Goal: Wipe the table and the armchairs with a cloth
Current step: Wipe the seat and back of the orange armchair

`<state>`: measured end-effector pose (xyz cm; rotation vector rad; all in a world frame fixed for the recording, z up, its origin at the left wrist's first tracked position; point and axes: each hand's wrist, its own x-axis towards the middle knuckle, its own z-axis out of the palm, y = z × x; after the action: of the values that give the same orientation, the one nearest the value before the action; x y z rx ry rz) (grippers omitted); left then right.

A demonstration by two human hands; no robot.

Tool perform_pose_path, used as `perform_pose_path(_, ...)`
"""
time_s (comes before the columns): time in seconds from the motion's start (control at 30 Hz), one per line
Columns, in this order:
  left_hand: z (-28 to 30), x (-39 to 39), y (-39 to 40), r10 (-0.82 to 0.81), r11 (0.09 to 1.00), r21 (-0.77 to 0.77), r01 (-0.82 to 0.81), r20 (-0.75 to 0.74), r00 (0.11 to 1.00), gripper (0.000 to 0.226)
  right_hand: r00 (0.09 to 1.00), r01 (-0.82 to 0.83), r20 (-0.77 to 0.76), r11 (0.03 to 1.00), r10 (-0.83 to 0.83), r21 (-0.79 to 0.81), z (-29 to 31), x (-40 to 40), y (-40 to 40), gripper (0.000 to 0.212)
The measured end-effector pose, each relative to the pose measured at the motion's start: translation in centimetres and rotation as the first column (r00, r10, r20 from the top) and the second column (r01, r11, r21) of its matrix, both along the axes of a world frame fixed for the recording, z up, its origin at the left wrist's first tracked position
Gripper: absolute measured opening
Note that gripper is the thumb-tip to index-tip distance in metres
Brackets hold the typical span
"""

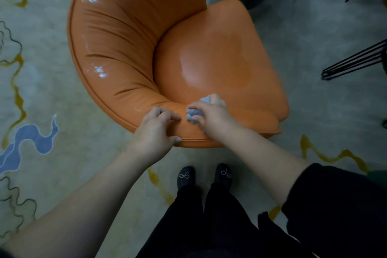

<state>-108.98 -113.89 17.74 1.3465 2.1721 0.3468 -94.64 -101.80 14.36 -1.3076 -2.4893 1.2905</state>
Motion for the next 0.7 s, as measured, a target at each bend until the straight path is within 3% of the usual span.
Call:
perform_pose_path(0.1,0.1,-0.1,0.1,-0.005,1.0,-0.022,0.005,0.007,1.0,0.054,1.0,-0.015,-0.02,1.0,0.015,0.007,0.0,1.8,0.9,0.029)
perform_pose_path(0.27,0.7,0.2,0.1,-0.023,0.999,-0.039,0.023,0.004,1.0,0.053,0.975,0.113,0.182,0.99,-0.126,0.079,-0.2,5.8,3.8,0.026)
perform_pose_path(0.53,1.5,-3.1,0.2,-0.014,0.997,0.074,0.018,-0.05,0.999,0.045,0.999,-0.026,-0.041,1.0,0.026,0.002,1.6,-1.1,-1.5,0.028)
perform_pose_path(0.7,2.5,-11.6,1.0,-0.175,0.979,0.062,0.192,-0.218,0.96,0.049,0.956,0.283,0.069,0.957,-0.287,0.061,0.8,0.1,-0.2,0.026)
